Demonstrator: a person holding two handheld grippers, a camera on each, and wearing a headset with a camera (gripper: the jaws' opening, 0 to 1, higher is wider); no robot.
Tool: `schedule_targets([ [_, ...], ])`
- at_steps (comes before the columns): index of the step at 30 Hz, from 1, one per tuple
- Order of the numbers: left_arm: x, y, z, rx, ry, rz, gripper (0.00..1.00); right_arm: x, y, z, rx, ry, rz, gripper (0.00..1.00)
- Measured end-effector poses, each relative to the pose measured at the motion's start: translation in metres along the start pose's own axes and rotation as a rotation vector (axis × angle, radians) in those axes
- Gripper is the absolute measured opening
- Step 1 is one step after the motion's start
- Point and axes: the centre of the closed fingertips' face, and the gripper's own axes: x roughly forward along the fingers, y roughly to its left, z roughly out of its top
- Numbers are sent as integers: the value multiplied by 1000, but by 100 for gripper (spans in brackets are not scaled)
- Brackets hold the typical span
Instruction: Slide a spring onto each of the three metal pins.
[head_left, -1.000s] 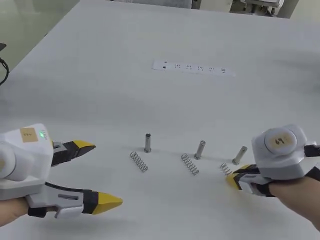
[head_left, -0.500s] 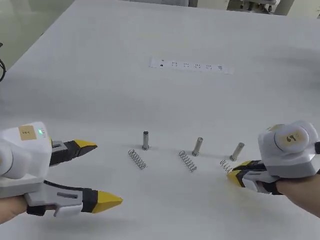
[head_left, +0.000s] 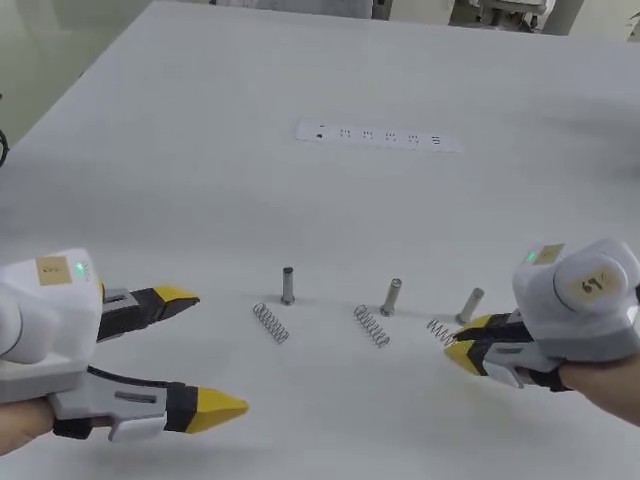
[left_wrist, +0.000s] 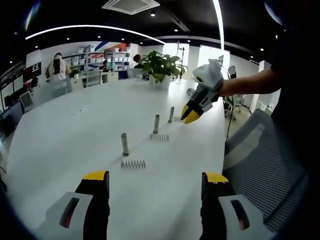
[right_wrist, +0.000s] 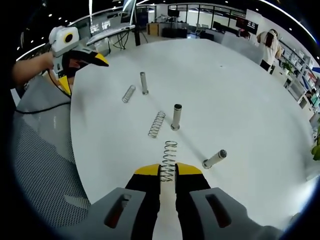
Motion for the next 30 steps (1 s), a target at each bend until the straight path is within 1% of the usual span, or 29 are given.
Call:
schedule_targets([
  [1,0,-1,0,-2,-2,-3,70,0,1,1,-7,0,2,8],
  [2,0,-2,1,-3,-6,-10,69,0,4,5,-37,-13,22,8],
  [4,1,-4,3,-3,-7,-19,68,-1,6,7,-54,-13,25,8],
  [5,2,-5,3,1,-6,-23,68,-1,9,11,-79,-21,39,8],
  [8,4,-8,6,3,-10,-39,66,-2,12,15,-104,-28,50,8],
  [9,5,-9,6,5,-10,-42,66,-3,15,17,-125,-36,61,8],
  [12,7,-12,8,15,-11,-56,65,-3,18,20,-154,-36,73,8],
  [14,9,-13,9,16,-14,-65,64,-4,22,23,-196,-41,91,8],
  [17,12,-14,12,13,-24,-74,63,-5,25,25,-259,-35,109,8],
  [20,15,-16,16,6,-41,-87,62,-5,30,27,-302,-29,125,8],
  [22,19,-19,18,10,-43,-104,62,-6,34,29,-330,-33,140,8],
  [23,20,-20,18,19,-43,-108,62,-6,36,30,-339,-35,147,8],
  [25,24,-24,19,47,-45,-127,61,-6,41,33,-392,-43,165,8],
  [26,26,-26,20,53,-47,-136,60,-6,43,33,-397,-36,167,8],
  [28,28,-29,23,70,-61,-151,59,-5,46,33,-439,-30,175,8],
  [29,30,-31,24,87,-64,-159,58,-5,47,33,-441,-28,175,8],
  [30,31,-33,26,117,-73,-166,57,-5,47,33,-443,-25,177,8],
])
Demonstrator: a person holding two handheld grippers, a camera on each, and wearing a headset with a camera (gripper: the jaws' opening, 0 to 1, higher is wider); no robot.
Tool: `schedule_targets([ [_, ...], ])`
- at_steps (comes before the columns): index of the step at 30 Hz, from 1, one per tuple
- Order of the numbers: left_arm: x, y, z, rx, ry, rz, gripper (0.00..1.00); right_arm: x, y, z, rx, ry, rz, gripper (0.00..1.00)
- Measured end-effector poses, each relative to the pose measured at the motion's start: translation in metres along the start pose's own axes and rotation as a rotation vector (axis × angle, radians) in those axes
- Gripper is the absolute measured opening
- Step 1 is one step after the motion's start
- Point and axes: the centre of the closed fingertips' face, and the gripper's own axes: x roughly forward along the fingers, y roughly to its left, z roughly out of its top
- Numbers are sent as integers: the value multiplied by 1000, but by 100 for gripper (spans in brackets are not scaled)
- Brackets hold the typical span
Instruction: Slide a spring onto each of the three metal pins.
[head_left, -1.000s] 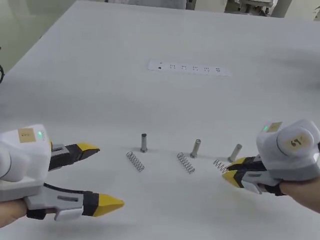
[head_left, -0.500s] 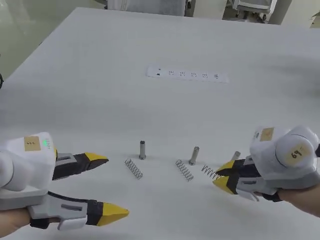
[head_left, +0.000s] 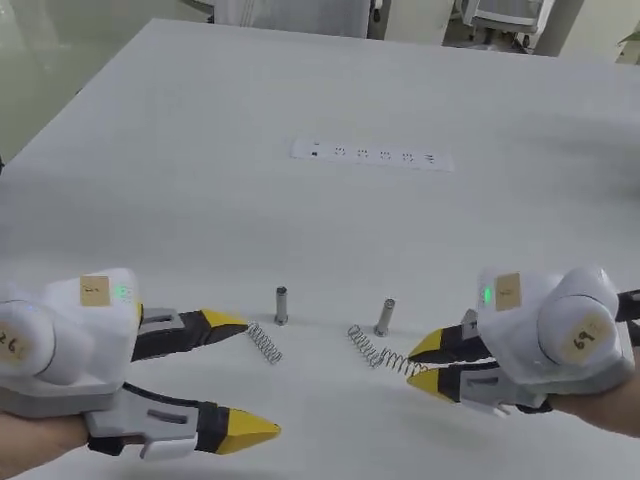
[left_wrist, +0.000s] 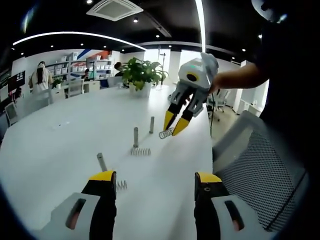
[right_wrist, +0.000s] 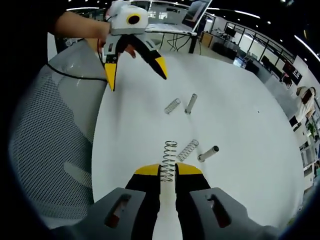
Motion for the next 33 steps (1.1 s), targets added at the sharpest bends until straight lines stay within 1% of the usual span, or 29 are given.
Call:
schedule_targets([
  [4,8,-6,6,13,-32,-27,52,-1,4,6,-41,-9,15,8],
  [8,17,-12,8,29,-39,-59,47,-1,8,9,-89,-4,24,8],
  [11,23,-16,12,41,-49,-77,45,-2,12,13,-121,-6,32,8],
  [14,26,-16,15,41,-59,-87,43,-2,15,15,-139,-11,40,8],
  [16,29,-17,17,38,-70,-98,42,-2,18,18,-164,-22,45,8],
  [18,32,-17,17,44,-78,-103,39,-2,19,20,-176,-27,46,8],
  [20,35,-18,17,42,-83,-117,37,-2,21,22,-202,-37,48,8],
  [21,36,-18,17,39,-88,-118,35,-2,20,22,-202,-36,46,8],
  [22,37,-19,19,28,-100,-126,34,-2,21,23,-211,-41,49,8],
  [25,41,-24,21,35,-123,-142,29,-1,25,25,-228,-50,61,8],
  [29,50,-29,19,58,-108,-164,26,0,28,27,-249,-54,68,8],
  [32,54,-31,21,57,-114,-173,25,0,29,26,-256,-55,74,8],
  [33,55,-32,22,56,-118,-177,25,0,30,27,-270,-60,79,8],
])
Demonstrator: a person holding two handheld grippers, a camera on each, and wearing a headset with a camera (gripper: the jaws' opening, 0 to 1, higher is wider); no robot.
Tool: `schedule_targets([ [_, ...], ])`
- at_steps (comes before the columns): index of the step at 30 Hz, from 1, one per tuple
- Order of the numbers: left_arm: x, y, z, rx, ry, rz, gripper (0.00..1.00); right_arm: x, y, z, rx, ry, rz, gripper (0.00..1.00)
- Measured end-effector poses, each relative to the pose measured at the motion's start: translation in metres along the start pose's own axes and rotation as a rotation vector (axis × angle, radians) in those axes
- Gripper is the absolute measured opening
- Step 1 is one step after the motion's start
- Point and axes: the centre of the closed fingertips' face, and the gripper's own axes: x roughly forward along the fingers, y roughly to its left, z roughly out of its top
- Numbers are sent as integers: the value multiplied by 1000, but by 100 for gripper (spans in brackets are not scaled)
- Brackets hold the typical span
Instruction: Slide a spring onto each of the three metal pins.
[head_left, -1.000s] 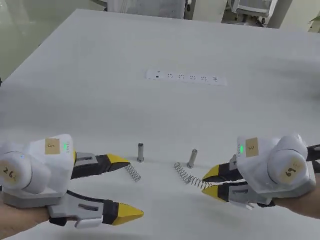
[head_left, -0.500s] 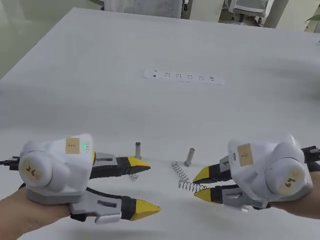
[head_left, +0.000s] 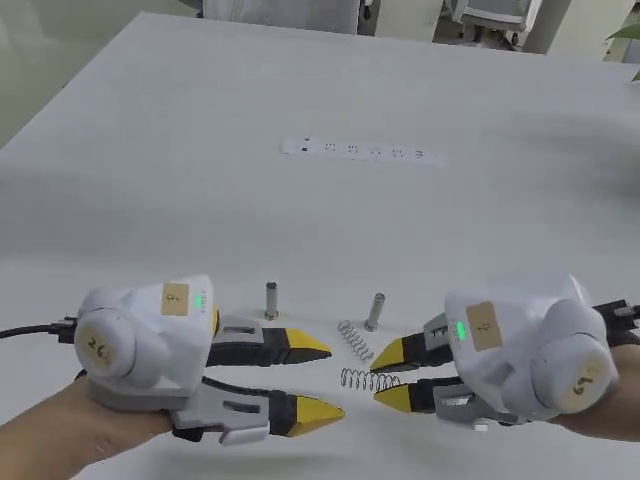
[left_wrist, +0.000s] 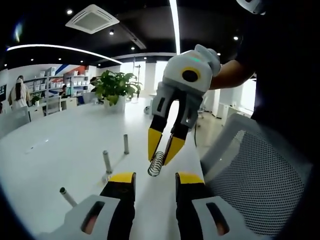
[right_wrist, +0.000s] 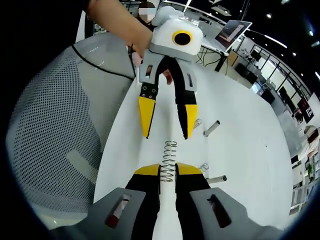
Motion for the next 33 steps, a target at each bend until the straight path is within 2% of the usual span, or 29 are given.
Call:
schedule_targets([
  [10,11,-4,0,26,-6,-24,14,5,4,-1,-16,-16,3,8],
  [33,20,-7,1,30,-5,-32,4,2,5,4,-2,-57,-6,8],
])
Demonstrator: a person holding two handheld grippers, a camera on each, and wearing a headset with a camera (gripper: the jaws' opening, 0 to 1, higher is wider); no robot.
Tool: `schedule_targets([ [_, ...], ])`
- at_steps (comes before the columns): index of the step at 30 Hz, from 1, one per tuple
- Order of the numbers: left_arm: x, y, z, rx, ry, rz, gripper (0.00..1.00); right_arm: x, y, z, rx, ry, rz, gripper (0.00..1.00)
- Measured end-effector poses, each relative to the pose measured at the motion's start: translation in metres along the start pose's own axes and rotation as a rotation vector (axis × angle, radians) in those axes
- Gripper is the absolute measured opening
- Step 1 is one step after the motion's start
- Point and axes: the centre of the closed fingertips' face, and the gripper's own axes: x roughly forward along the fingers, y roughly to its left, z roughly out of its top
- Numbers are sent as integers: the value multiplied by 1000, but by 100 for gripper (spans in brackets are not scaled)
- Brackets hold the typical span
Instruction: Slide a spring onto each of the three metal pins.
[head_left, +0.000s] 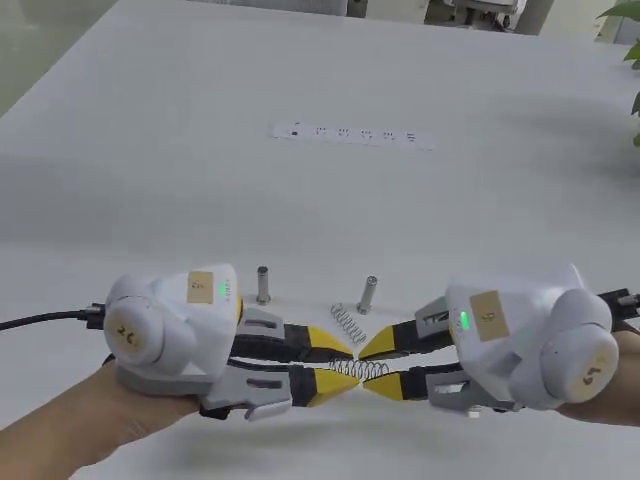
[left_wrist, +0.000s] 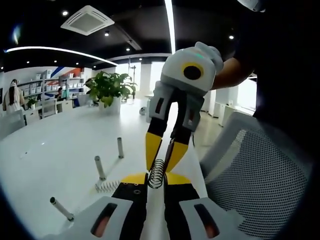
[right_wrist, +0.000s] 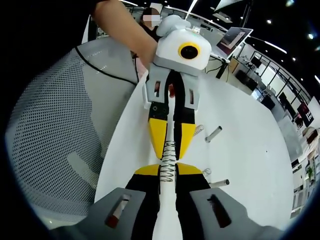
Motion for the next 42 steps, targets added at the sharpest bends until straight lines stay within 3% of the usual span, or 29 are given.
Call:
schedule_targets([
  [13,1,-3,2,-5,5,-7,2,-1,2,-1,4,4,0,8],
  [29,-1,-8,7,-10,3,-28,1,-7,1,0,72,-48,-10,12],
  [32,-3,-8,7,-8,3,-26,1,-7,2,-5,108,-52,-4,11],
  [36,-6,-7,8,-20,-3,-25,1,-10,0,-5,189,-105,-16,10],
  [42,-8,-4,12,-33,-21,-17,1,-12,-2,-5,227,-126,-18,9],
])
